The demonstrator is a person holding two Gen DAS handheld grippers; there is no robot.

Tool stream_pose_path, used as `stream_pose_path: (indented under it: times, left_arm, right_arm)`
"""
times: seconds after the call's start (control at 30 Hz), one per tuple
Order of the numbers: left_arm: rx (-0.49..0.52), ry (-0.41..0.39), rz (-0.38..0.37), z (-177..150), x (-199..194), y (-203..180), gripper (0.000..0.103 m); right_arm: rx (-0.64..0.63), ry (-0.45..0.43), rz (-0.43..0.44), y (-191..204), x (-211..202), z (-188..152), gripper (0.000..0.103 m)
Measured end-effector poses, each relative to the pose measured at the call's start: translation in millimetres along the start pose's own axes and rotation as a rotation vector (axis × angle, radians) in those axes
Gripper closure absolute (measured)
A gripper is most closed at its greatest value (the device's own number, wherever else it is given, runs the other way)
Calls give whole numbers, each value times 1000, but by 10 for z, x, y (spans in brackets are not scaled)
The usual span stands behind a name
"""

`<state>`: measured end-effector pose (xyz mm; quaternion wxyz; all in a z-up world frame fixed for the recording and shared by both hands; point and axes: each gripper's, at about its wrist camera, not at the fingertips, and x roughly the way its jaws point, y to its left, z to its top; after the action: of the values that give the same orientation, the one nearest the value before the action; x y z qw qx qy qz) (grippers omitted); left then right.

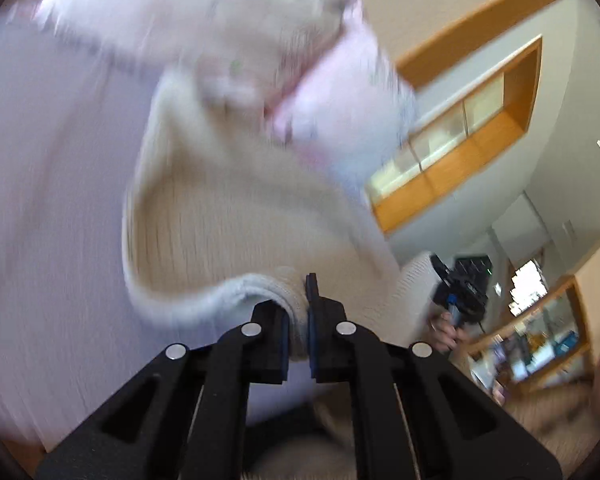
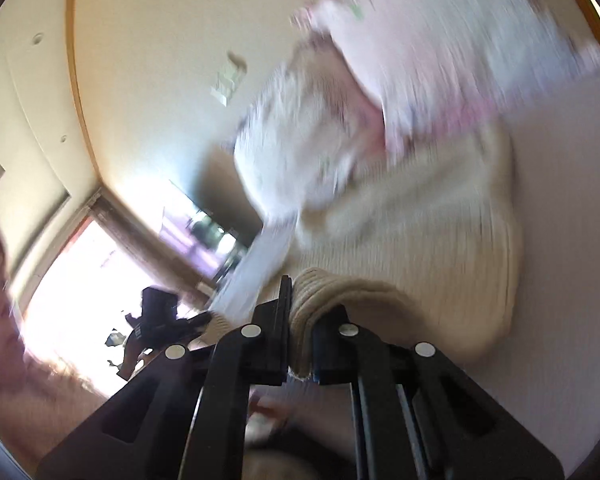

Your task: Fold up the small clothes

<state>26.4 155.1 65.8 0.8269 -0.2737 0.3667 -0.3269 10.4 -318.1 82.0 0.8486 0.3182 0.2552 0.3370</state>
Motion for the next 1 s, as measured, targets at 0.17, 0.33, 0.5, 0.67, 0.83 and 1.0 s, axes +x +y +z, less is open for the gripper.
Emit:
stream_pose_path:
  times: [0.17, 0.33, 0.5, 0.67, 0.83, 1.0]
  left_arm:
    - [-30, -163, 122, 1034, 444, 273, 97]
    - [-106, -95, 237, 1634, 1303, 701, 91]
    - [-130, -100, 285, 1620, 1136, 904, 32]
    - [-159, 38, 280, 1491, 1165, 1136, 36]
    - [-221, 122, 241, 1304, 1391, 1254, 49]
    - [-356, 94, 148, 1226, 1553, 1224, 88]
  right_arm:
    - [54, -120, -203, -458, 644, 921, 95]
    - [214, 16, -536, -1198, 1274, 1074, 85]
    - [229, -65, -583, -1192, 1059, 959, 13]
    - [236, -90, -497, -1110, 871, 920, 10]
    - [232, -55, -488, -1118, 835, 796, 9]
    - [264, -52, -433, -1137, 708, 742, 9]
